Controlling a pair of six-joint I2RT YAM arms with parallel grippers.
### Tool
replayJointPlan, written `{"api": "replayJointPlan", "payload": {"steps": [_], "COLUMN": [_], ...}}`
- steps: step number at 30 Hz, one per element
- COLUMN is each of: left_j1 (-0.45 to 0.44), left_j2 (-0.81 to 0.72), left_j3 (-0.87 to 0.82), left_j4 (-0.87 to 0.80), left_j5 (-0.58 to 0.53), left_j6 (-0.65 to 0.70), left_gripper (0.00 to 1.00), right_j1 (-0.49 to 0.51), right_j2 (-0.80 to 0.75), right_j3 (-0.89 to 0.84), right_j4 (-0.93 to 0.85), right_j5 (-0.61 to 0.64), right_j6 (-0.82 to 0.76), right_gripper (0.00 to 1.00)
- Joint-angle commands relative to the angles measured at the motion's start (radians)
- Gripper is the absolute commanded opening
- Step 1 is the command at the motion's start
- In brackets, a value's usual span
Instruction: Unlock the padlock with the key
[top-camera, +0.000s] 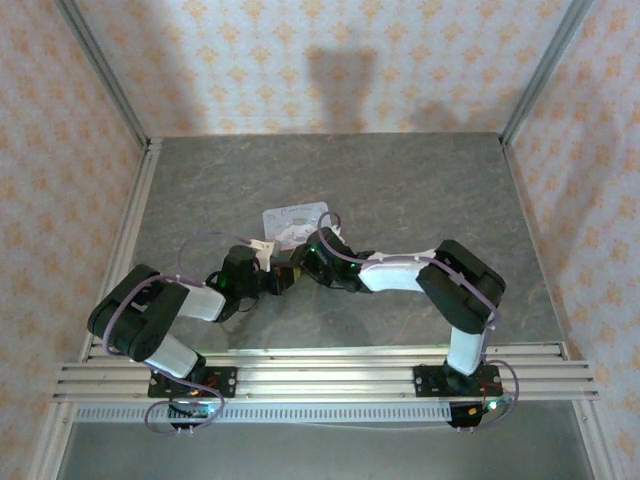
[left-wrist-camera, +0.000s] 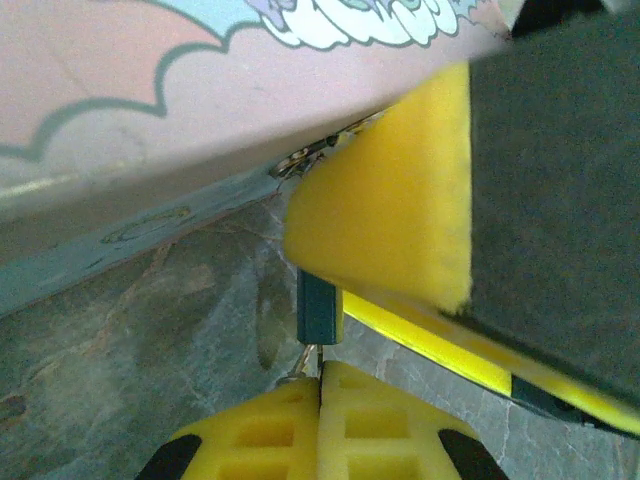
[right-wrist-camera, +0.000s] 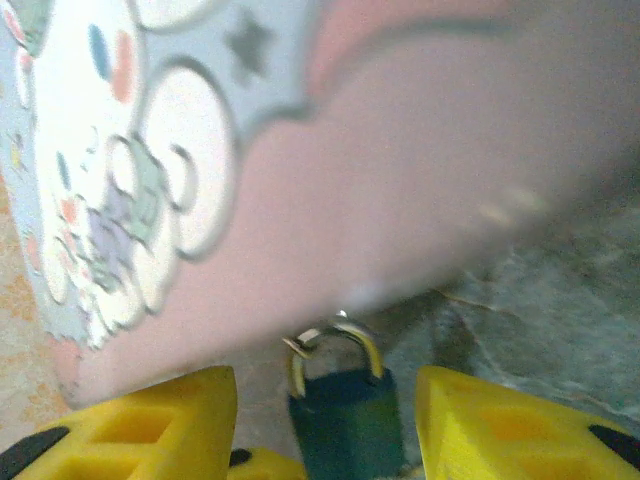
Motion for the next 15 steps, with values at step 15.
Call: {"api": "replayJointPlan", "payload": {"steps": [15], "left_j1": [0.017], "left_j2": [-0.020], "left_j3": [0.042], "left_j4": [-0.075], "left_j5": [0.056], "left_j6": [0.055], "left_gripper": [0.00], "right_j1": [-0.011], "right_j2": [0.080], "right_j3": [0.177], "right_j4": [-0.331], "right_j5": [-0.034], "right_j6": [-0.127], "right_gripper": [0.47]}}
